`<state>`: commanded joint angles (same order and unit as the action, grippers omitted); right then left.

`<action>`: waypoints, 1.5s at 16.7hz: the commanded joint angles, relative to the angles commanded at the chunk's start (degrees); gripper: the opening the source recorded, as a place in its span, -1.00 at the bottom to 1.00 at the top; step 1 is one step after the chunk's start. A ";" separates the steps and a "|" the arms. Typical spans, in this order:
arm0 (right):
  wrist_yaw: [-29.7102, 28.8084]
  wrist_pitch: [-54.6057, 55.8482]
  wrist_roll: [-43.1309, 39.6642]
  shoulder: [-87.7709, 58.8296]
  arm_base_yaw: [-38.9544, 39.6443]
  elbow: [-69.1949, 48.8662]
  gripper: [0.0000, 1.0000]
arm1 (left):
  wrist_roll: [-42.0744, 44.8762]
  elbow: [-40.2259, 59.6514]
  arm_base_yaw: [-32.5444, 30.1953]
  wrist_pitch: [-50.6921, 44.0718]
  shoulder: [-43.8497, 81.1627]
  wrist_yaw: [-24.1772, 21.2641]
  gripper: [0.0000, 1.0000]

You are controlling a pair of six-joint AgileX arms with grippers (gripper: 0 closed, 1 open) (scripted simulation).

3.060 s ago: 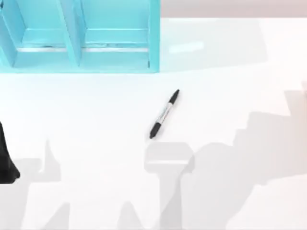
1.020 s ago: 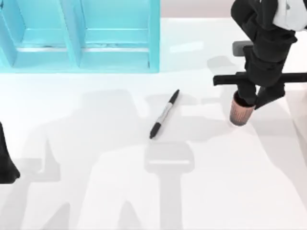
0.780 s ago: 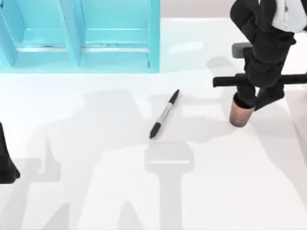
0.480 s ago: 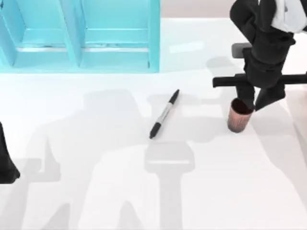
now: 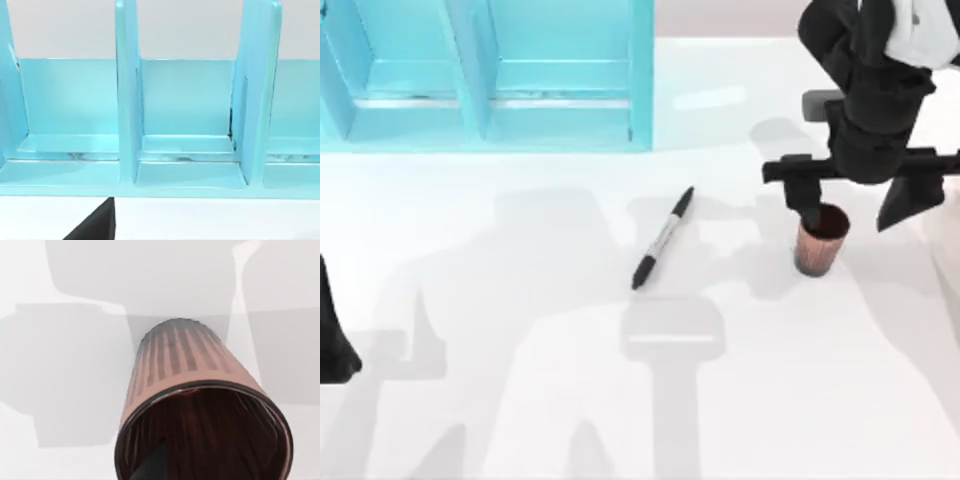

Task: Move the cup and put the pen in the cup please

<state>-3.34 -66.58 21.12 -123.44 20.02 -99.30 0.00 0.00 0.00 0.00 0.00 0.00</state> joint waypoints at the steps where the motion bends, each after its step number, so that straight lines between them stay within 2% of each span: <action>1: 0.00 0.00 0.00 0.00 0.00 0.00 1.00 | 0.00 0.00 0.00 0.00 0.00 0.00 1.00; 10: -0.02 -0.14 -0.01 -0.03 -0.16 -0.15 1.00 | 0.00 0.00 0.00 0.00 0.00 0.00 1.00; 13: -0.08 -3.80 0.03 -1.18 -0.09 -4.08 1.00 | 0.00 0.00 0.00 0.00 0.00 0.00 1.00; 16: -0.12 -11.93 -0.01 -3.34 0.05 -13.40 1.00 | 0.00 0.00 0.00 0.00 0.00 0.00 1.00; 21: 0.09 -29.38 -0.10 -6.96 -0.11 -36.40 1.00 | 0.00 0.00 0.00 0.00 0.00 0.00 1.00; 25: -0.03 -38.96 -0.20 -8.18 -0.40 -47.14 1.00 | 0.00 0.00 0.00 0.00 0.00 0.00 1.00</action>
<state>-3.37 -105.54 20.92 -131.61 19.62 -146.44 0.00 0.00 0.00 0.00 0.00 0.00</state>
